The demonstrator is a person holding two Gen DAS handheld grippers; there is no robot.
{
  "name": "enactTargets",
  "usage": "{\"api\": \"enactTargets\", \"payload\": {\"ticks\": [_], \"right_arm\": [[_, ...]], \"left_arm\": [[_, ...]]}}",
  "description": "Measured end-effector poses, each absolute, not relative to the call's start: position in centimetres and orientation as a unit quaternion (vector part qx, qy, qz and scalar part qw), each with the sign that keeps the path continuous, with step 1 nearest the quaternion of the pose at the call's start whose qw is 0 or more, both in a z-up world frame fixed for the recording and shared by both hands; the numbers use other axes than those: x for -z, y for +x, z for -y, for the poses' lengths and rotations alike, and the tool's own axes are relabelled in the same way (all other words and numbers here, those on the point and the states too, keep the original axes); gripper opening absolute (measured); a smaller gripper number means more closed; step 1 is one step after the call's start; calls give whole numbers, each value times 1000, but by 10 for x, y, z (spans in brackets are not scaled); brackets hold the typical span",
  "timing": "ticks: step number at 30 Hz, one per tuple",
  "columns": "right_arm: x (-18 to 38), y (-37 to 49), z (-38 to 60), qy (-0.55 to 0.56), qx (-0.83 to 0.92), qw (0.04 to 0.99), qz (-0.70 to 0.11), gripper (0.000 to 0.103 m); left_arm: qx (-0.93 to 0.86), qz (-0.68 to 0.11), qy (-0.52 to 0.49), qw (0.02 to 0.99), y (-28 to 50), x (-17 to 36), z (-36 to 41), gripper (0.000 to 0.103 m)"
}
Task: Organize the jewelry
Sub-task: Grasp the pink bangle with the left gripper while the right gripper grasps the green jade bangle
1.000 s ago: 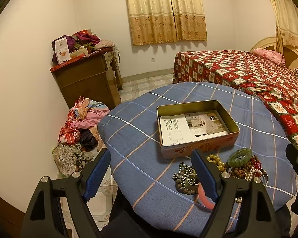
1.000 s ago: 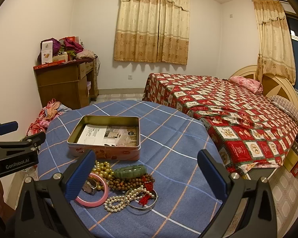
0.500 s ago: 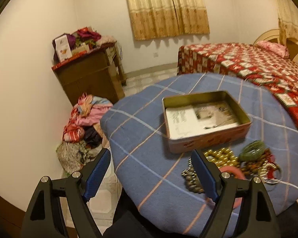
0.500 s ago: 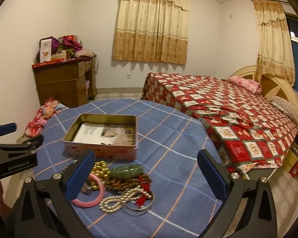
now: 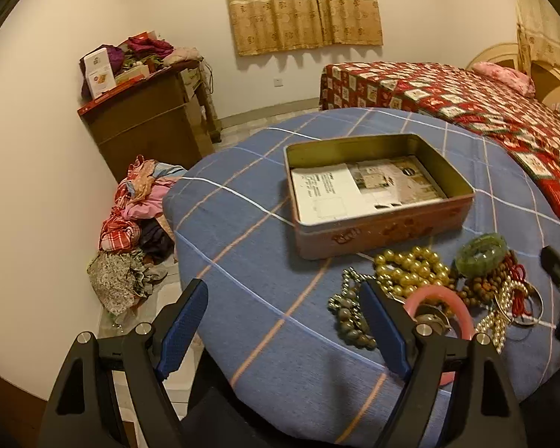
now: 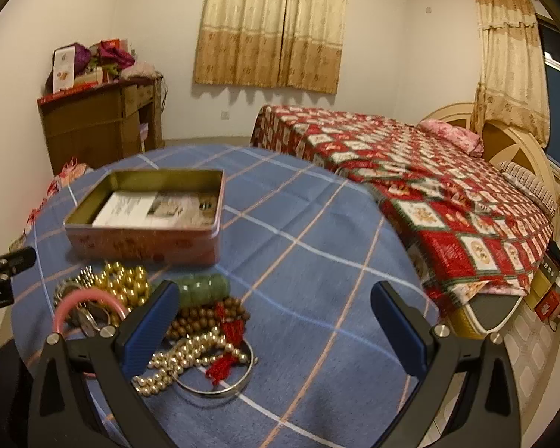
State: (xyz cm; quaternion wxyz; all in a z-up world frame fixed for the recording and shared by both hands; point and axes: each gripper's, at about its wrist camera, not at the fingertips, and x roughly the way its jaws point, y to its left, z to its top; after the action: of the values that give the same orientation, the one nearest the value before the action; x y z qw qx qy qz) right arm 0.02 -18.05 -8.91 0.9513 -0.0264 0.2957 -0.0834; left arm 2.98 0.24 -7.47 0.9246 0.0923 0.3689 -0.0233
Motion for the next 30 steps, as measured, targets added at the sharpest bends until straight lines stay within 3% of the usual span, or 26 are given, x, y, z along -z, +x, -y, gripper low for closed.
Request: {"api": "enactTargets", "payload": {"ticks": [21,22,23,27,29,30], "right_arm": [[104,2,180,-23,71,949,-306,103],[104,2,179,-24,70,949,-306,103],[105,2,179,-24,70,949,-307,103],[105,2,179,-23,69,949,-308,103],[106,3,180,-22,69,948,-309,103],[106,4,180,-21,71,948,-308,103]], "left_arm": [[91,-397,132,904,14,98,38,83],[97,-403,130,901,15,100,37,75],[100,-408,128,899,16,101,37,61],[130,-431,110,886,22,109,38,37],[147,-436,97,883,23,110,38,15],[152,-436,92,882,23,109,38,11]]}}
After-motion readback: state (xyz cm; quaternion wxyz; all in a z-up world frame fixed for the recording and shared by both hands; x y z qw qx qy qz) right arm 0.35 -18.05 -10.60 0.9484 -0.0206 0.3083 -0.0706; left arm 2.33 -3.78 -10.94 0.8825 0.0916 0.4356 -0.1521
